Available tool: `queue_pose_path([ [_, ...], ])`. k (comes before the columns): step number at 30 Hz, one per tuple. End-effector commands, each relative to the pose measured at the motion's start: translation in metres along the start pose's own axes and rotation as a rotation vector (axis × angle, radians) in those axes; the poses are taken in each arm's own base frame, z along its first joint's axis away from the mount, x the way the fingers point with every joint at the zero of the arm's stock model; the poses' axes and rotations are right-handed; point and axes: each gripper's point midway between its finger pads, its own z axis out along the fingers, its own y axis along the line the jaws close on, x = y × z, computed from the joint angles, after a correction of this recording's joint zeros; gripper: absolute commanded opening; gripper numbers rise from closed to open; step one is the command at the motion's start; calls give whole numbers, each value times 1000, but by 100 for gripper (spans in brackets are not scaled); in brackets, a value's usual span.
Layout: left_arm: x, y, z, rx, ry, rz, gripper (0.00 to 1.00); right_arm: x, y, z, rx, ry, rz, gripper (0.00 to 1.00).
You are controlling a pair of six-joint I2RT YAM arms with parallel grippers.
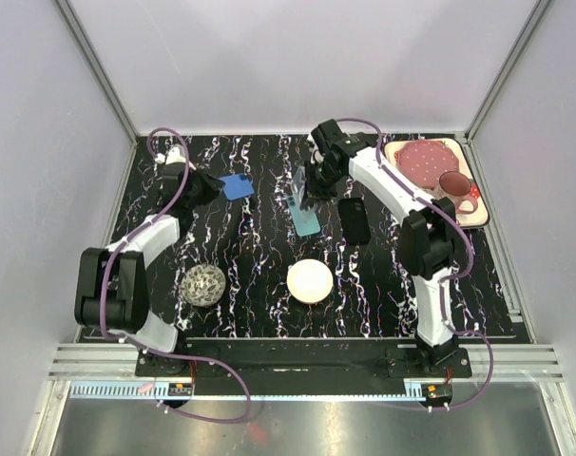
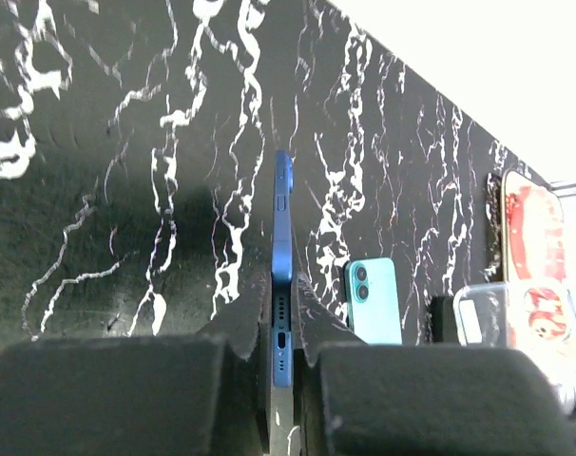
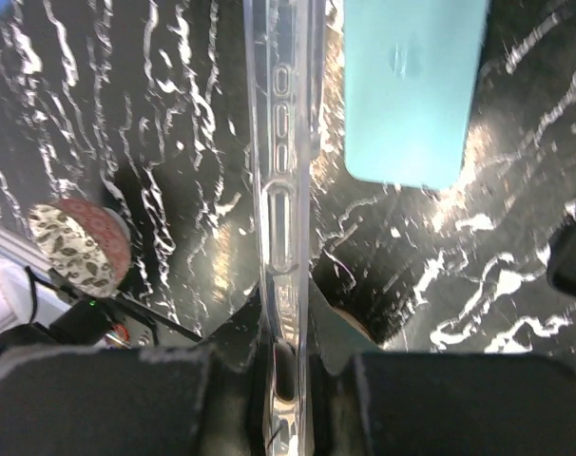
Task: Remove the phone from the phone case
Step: Place the phone at the center of the board, then place the phone case at the center of the board.
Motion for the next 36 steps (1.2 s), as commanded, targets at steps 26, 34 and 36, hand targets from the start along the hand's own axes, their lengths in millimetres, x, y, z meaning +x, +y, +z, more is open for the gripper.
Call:
queue_pose_path([
  [26, 37, 50, -52, -127, 243, -93, 94, -225, 60, 73, -426, -541, 186, 86],
  [34, 7, 16, -112, -37, 136, 10, 96, -244, 18, 21, -279, -665, 218, 100],
  [36, 4, 9, -121, -12, 125, 18, 96, -240, 13, -8, -233, -689, 213, 100],
])
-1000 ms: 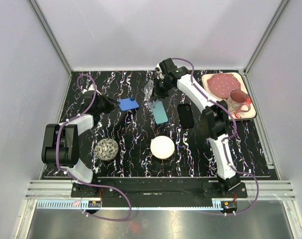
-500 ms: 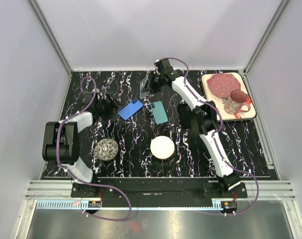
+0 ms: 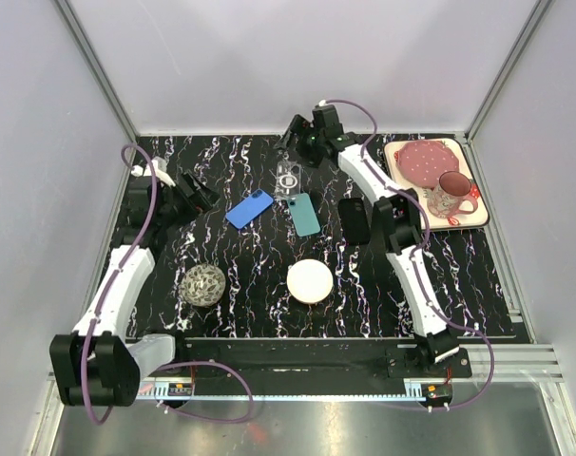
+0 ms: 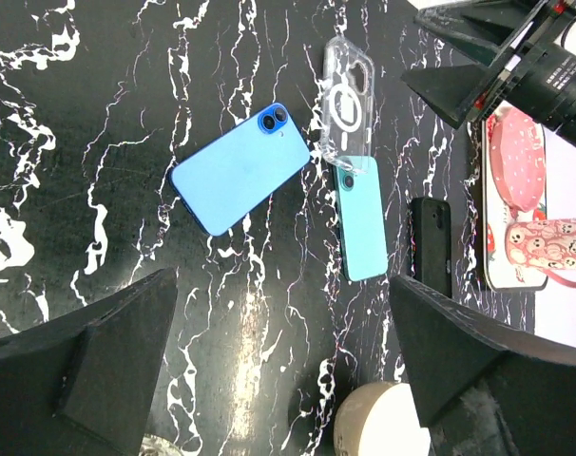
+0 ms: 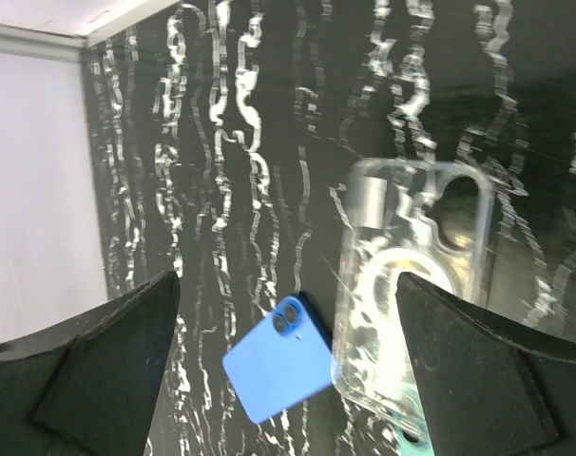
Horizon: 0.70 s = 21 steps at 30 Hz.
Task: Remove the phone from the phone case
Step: Place the phone case at the center of the board, then reset both arms
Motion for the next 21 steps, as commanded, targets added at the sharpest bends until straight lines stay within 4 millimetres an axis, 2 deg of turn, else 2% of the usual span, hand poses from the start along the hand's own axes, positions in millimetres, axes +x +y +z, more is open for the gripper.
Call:
queue_pose_path([
  [1, -3, -7, -26, 6, -25, 51, 96, -61, 21, -74, 62, -159, -82, 100],
  [2, -5, -12, -30, 23, -28, 56, 97, -62, 18, -83, 90, -161, -90, 100],
  [3, -7, -14, -34, 26, -32, 58, 97, -64, 13, -101, 154, -166, -95, 100],
  [5, -14, -22, -45, 33, -51, 74, 97, -62, -3, -118, 250, -160, -120, 100],
  [6, -16, -23, -49, 29, -62, 78, 98, -66, -15, -137, 352, -189, -126, 100],
  [8, -23, -27, -61, 24, -96, 83, 99, -60, -41, -154, 477, -189, -159, 100],
  [9, -25, -28, -64, 23, -104, 82, 99, -57, -57, -172, 563, -201, -177, 100],
  [11, -27, -29, -71, 19, -118, 88, 99, -53, -69, -189, 623, -197, -227, 100],
  [12, -28, -31, -77, 22, -133, 93, 99, -44, -80, -202, 669, -185, -238, 100],
  [14, -26, -28, -82, 8, -141, 93, 99, -34, -88, -216, 694, -157, -268, 100],
  [15, -25, -29, -86, 17, -146, 100, 99, -20, -92, -226, 695, -127, -271, 100],
  [17, -14, -25, -83, 31, -117, 152, 99, -7, -95, -236, 683, -95, -264, 100],
  [18, -4, -17, -79, 26, -88, 171, 99, 8, -95, -247, 664, -72, -250, 100],
  [21, 21, 1, -74, -5, 1, 199, 99, 29, -101, -268, 648, -63, -246, 100],
])
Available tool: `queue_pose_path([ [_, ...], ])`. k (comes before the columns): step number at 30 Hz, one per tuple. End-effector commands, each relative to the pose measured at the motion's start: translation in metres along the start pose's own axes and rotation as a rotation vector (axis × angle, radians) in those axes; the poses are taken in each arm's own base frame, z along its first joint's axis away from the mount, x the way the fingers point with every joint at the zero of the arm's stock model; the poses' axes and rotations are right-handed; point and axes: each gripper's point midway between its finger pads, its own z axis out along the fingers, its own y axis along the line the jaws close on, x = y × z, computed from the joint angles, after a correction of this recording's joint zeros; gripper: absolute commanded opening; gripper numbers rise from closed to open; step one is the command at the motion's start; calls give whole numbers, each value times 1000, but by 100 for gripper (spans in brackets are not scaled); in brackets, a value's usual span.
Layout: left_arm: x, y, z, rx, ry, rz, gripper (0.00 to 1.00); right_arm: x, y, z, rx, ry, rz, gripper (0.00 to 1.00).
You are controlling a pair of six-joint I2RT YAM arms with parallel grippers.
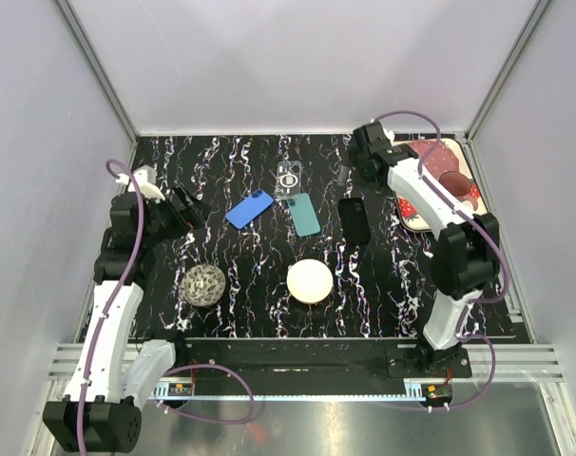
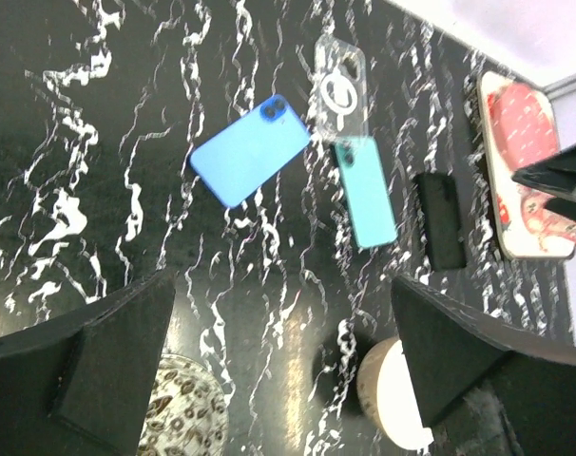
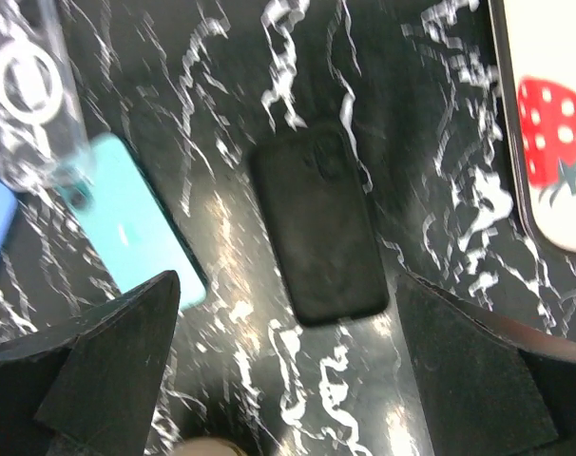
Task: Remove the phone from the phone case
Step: Reset both arms
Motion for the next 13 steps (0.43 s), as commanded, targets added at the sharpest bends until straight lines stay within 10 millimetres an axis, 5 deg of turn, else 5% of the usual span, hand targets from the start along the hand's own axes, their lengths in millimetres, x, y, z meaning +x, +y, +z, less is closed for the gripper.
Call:
queue_pose_path([
  [1, 37, 16, 2, -1, 121, 69, 99, 21, -22, -35, -12, -20, -29, 100],
  [6, 68, 22, 2, 14, 222, 44, 99, 55, -28, -59, -131, -18, -65, 100],
  [13, 73, 21, 1, 25, 240, 34, 99, 71, -31, -70, -215, -84, -28, 100],
])
